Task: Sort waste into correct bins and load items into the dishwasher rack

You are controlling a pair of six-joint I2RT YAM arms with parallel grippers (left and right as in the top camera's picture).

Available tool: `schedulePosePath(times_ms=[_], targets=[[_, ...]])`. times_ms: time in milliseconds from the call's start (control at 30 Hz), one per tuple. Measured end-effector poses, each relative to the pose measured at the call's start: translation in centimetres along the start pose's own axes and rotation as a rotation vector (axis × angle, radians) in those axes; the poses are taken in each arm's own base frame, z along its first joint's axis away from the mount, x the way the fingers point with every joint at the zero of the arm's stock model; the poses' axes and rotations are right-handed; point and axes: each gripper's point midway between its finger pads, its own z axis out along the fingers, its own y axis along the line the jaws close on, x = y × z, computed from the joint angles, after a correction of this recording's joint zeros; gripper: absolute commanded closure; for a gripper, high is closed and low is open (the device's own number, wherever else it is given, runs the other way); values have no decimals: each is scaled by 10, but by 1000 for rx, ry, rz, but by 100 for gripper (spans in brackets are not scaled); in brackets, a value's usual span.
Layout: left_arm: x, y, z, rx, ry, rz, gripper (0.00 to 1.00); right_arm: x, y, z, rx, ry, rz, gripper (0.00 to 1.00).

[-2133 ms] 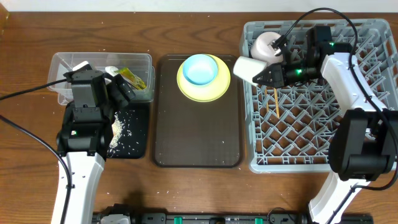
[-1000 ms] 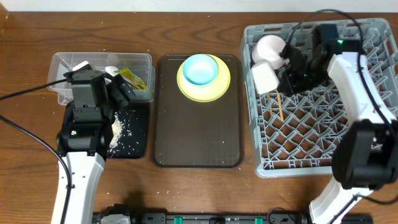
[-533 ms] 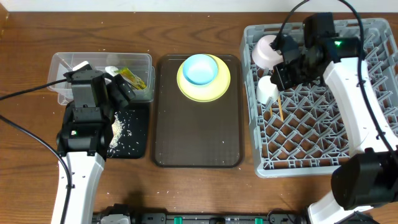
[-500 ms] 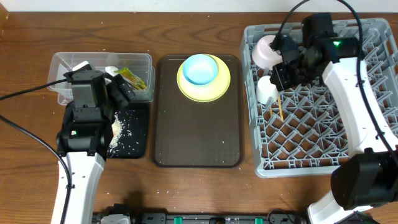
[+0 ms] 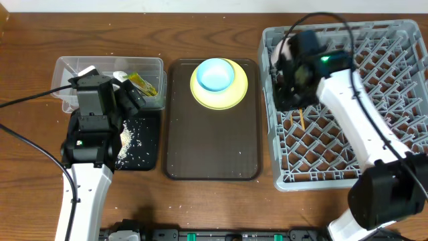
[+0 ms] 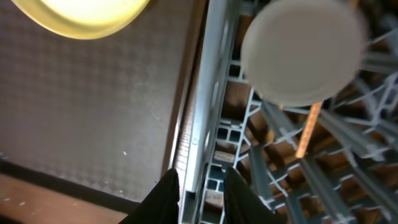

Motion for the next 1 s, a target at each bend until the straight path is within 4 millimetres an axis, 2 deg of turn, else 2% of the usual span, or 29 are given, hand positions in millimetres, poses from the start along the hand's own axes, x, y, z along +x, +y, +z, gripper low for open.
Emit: schedulePosePath(times_ms=[67, 200, 433, 733, 1000], targets=[[0, 0, 0, 0, 0, 0, 6, 6, 4, 12, 18, 13, -4, 86], [0, 0, 0, 0, 0, 0, 5, 18, 13, 32, 36, 30, -19, 87], [0, 0, 0, 0, 0, 0, 6, 27, 20, 42, 81, 32, -25, 84], [0, 0, 0, 0, 0, 0, 6, 9, 21, 41, 90, -40, -22, 79], [0, 0, 0, 0, 0, 0, 5, -3, 13, 24, 151, -75, -18, 78]])
